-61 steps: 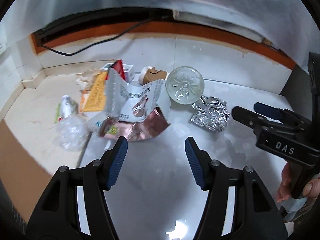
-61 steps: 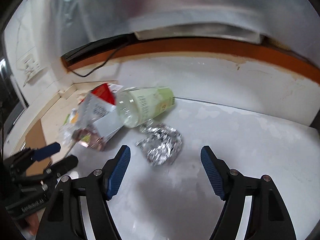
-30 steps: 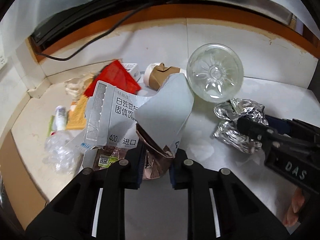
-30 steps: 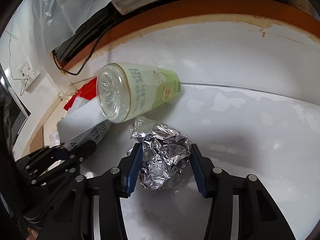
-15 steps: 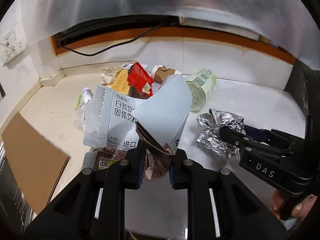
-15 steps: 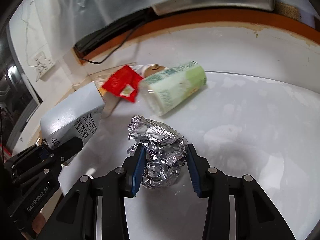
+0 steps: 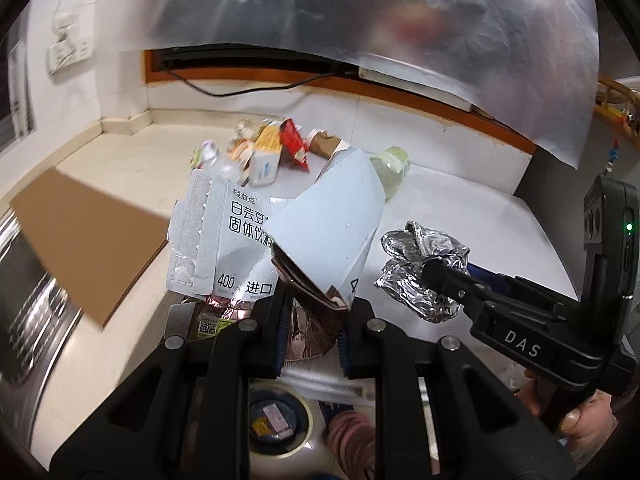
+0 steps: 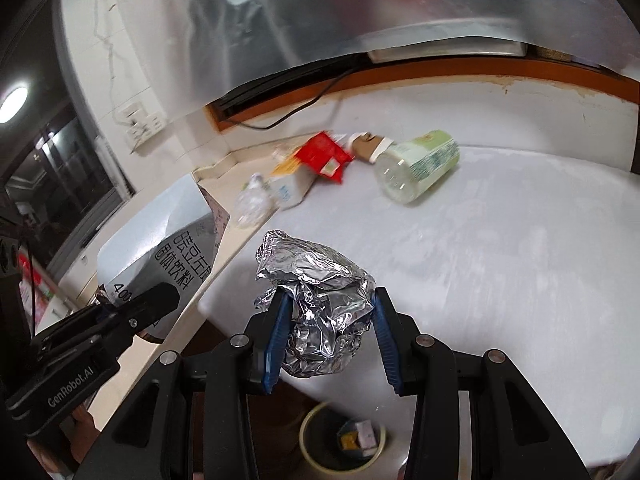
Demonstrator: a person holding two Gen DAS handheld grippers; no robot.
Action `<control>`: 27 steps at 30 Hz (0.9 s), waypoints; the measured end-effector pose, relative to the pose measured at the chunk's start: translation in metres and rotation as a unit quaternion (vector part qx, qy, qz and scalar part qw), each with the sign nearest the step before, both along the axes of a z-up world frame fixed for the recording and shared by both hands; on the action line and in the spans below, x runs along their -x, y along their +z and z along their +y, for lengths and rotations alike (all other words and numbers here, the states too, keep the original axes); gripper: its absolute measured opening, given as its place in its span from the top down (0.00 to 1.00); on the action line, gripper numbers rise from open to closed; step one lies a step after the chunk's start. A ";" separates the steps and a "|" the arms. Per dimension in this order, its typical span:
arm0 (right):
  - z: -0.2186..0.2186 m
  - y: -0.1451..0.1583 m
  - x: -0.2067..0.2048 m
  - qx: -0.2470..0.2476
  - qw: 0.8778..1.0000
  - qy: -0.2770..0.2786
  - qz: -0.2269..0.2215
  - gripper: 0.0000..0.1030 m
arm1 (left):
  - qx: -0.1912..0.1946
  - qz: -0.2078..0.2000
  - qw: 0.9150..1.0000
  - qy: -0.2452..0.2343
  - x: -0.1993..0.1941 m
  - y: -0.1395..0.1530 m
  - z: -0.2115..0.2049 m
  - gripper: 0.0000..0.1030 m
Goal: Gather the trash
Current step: 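Carry the foil and white carton down over the trash bin with both tools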
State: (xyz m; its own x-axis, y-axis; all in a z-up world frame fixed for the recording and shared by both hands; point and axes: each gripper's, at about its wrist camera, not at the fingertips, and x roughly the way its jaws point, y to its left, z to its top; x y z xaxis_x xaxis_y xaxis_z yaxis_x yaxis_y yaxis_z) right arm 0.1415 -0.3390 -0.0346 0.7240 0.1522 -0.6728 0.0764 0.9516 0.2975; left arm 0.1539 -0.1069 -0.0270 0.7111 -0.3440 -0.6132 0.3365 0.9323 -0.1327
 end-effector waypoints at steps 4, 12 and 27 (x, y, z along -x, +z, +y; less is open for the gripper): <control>0.028 -0.001 0.038 0.006 0.999 0.033 0.010 0.61 | -0.010 0.005 1.000 0.019 0.037 -0.014 0.028 0.84; 0.086 -0.023 0.085 0.035 0.993 0.108 0.046 0.61 | -0.047 0.043 0.997 0.051 0.096 -0.068 0.066 0.84; 0.157 -0.145 0.094 0.095 0.965 0.175 0.172 0.61 | -0.059 0.162 0.982 0.078 0.101 -0.206 0.101 0.84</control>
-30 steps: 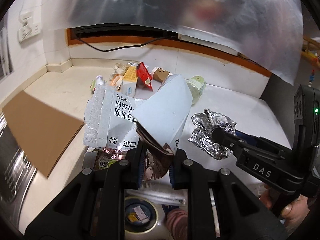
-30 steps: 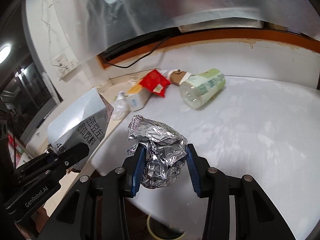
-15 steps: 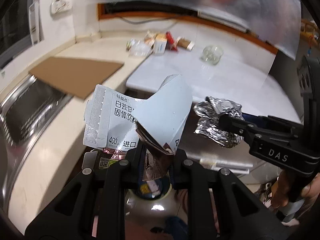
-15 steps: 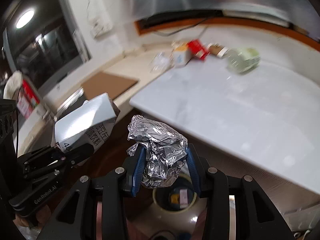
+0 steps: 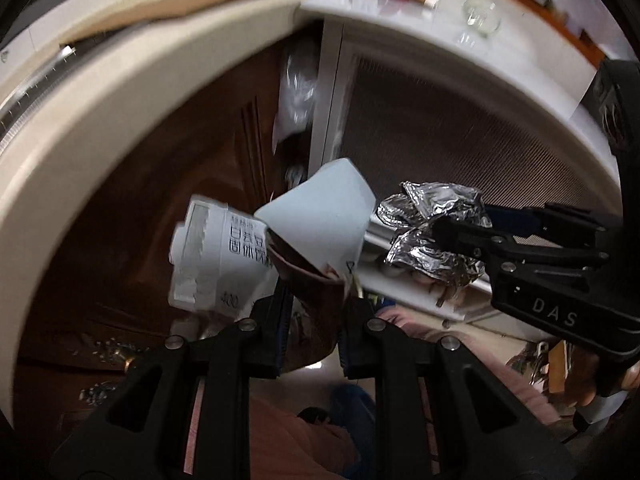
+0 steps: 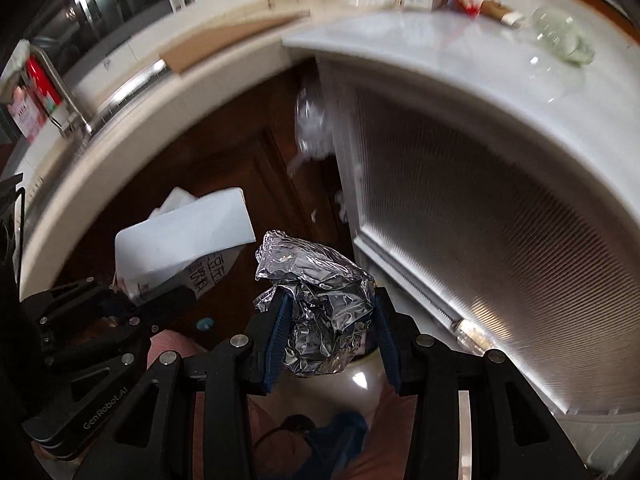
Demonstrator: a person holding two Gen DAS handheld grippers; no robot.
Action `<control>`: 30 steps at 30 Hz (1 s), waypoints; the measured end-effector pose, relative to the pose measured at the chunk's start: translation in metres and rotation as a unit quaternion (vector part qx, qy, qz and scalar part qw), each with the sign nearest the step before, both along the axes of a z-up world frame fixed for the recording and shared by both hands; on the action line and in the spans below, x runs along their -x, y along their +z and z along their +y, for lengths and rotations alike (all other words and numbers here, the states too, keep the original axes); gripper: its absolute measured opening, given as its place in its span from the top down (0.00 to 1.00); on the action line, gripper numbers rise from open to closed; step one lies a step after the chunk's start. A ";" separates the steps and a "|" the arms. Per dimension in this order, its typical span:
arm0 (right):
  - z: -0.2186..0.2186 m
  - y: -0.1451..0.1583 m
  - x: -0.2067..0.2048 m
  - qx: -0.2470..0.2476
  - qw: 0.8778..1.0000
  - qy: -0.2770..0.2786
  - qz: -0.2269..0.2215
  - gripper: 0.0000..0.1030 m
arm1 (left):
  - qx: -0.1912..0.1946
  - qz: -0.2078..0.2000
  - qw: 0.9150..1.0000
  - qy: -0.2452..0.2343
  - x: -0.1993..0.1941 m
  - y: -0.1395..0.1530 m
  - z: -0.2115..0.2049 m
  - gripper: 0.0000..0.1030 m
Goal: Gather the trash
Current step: 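Carry the foil and white carton down over the trash bin with both tools, then open both tools to drop the foil and carton into the bin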
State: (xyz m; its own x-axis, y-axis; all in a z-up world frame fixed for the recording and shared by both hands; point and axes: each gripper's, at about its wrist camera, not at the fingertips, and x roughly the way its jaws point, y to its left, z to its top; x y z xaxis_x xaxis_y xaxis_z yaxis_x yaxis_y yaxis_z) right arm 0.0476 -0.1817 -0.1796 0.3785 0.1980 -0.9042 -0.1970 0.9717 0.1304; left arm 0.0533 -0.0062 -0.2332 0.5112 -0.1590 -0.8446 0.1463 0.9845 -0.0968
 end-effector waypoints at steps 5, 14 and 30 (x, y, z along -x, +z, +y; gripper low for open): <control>0.001 -0.044 -0.017 0.004 0.999 -0.004 0.035 0.61 | -0.006 0.020 1.000 -0.005 -0.009 -0.035 0.000 0.84; -0.016 -0.125 -0.050 0.014 0.995 -0.019 0.097 0.61 | -0.006 0.082 0.997 -0.012 -0.049 -0.095 -0.010 0.84; -0.026 -0.198 -0.098 0.005 0.989 -0.032 0.141 0.60 | -0.034 0.135 0.990 -0.038 -0.111 -0.149 -0.029 0.84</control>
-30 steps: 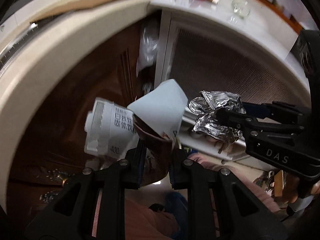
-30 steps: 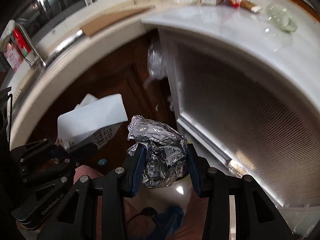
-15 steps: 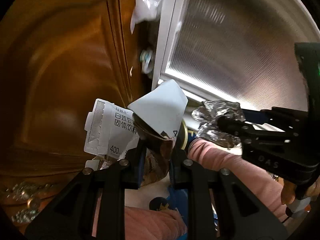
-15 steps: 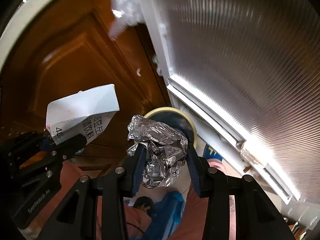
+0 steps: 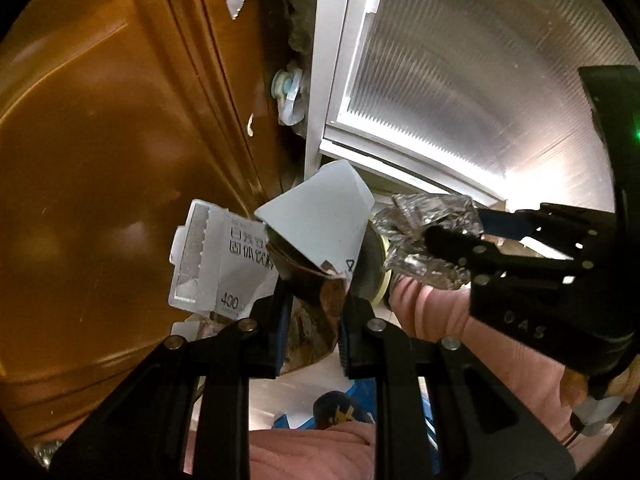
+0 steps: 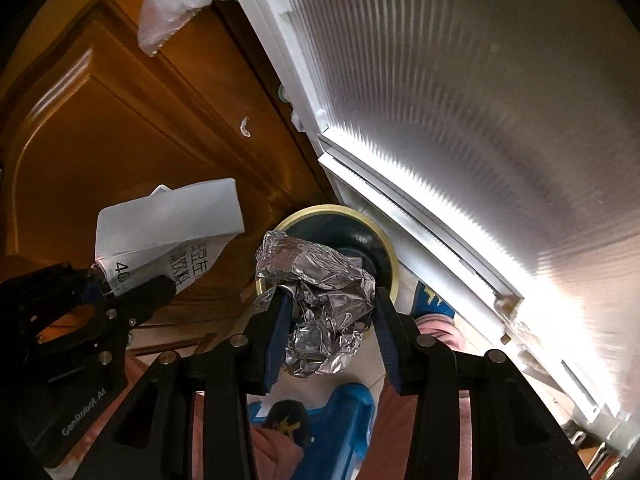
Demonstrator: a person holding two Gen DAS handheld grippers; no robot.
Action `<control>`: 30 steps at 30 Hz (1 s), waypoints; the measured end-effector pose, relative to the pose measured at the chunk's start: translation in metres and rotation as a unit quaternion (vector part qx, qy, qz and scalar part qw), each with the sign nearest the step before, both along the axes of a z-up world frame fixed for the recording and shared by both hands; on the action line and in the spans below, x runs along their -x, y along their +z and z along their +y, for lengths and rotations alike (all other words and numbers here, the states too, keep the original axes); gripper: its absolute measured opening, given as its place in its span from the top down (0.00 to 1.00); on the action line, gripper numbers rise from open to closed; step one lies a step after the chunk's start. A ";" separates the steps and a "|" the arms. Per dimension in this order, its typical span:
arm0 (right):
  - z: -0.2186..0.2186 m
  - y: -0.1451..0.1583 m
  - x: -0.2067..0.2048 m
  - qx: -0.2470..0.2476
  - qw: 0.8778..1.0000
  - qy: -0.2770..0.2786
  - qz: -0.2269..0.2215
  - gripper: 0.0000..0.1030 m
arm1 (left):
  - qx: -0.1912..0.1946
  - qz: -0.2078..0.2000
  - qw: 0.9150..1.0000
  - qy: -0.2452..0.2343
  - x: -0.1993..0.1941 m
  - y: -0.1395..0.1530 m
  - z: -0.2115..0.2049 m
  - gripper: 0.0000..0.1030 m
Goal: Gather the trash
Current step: 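Open both tools to drop the foil and carton into the bin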
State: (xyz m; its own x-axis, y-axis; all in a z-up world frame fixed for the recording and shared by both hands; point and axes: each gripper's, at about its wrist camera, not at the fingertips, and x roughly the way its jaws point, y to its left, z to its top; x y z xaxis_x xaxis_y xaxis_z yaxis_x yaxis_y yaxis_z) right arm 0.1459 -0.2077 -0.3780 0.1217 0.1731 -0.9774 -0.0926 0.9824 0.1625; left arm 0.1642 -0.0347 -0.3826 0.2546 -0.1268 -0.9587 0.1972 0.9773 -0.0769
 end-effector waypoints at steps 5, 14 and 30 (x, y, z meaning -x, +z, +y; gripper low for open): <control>0.001 -0.013 -0.011 -0.010 1.000 -0.001 0.012 0.59 | -0.011 0.001 1.000 -0.003 -0.006 -0.001 -0.003 0.84; -0.002 -0.011 -0.014 -0.029 0.999 -0.018 0.007 0.43 | -0.017 0.013 1.000 -0.008 -0.009 -0.006 -0.005 0.51; -0.004 0.033 0.007 -0.019 0.999 -0.022 -0.018 0.43 | -0.007 -0.019 1.000 0.015 0.017 0.051 -0.005 0.51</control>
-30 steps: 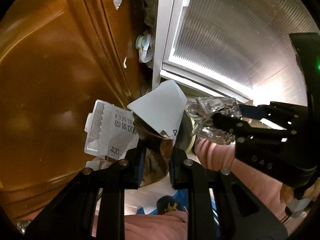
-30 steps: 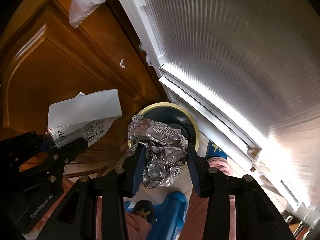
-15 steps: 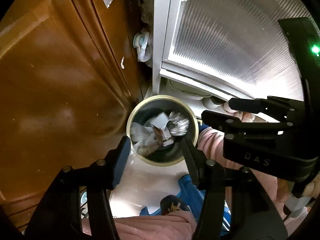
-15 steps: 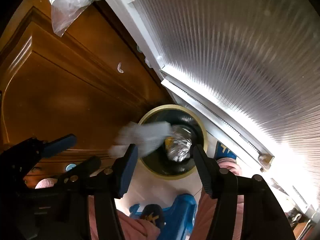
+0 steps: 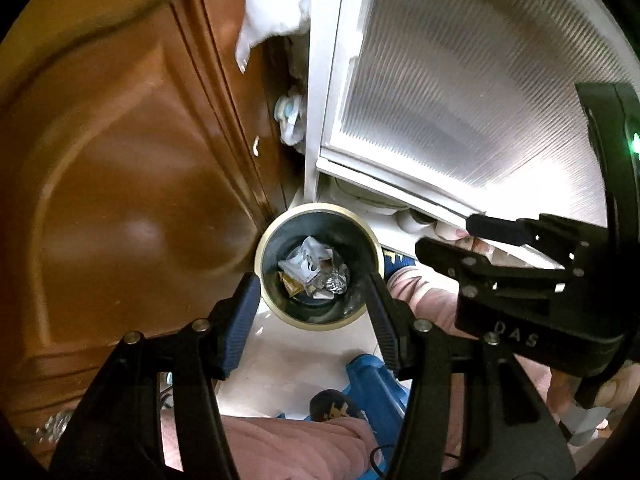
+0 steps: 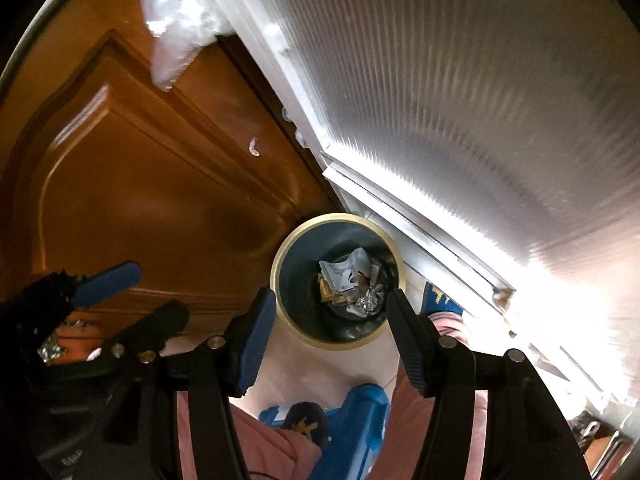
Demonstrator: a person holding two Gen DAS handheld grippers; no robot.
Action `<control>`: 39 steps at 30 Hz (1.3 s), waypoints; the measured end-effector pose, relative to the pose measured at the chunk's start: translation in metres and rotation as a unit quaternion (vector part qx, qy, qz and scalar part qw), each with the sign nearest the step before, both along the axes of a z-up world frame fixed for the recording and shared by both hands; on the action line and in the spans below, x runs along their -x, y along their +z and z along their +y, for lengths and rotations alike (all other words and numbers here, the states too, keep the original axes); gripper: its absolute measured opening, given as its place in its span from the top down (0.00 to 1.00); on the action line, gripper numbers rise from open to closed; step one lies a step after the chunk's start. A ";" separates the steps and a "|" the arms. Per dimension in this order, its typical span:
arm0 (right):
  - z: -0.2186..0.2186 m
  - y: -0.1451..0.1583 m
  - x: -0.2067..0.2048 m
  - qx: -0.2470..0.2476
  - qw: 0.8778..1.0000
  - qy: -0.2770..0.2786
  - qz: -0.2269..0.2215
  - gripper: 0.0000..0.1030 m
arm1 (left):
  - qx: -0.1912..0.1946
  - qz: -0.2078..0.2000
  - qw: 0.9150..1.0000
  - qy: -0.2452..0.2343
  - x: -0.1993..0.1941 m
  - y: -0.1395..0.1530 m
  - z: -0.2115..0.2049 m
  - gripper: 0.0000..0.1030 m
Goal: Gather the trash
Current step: 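Open both tools to drop the foil and carton into the bin, then raise both tools back toward the table of trash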
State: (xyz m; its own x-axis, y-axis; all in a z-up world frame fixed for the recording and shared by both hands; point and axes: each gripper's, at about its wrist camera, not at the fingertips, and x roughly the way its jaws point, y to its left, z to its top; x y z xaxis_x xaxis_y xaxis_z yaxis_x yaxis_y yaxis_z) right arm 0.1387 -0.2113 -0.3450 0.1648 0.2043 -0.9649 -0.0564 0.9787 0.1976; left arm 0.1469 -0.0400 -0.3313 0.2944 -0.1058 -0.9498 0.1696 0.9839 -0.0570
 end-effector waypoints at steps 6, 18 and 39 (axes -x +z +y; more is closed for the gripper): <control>0.004 0.030 0.023 0.012 1.000 0.013 -0.014 0.43 | 0.000 -0.012 1.000 0.015 0.018 0.031 0.005 0.51; 0.009 0.080 0.059 0.036 0.998 0.028 -0.049 0.43 | 0.001 -0.036 0.999 0.006 0.058 0.074 0.005 0.51; -0.022 0.244 0.069 0.029 0.983 0.017 -0.181 0.40 | 0.055 -0.132 0.986 -0.083 0.034 0.227 -0.024 0.51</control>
State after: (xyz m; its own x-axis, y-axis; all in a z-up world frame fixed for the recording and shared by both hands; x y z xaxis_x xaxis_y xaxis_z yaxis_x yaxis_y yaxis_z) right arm 0.0695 -0.2330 -0.1005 0.4930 0.1628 -0.8547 -0.1453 0.9840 0.1036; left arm 0.1127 -0.0640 -0.1045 0.5003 -0.2707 -0.8225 0.3512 0.9317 -0.0931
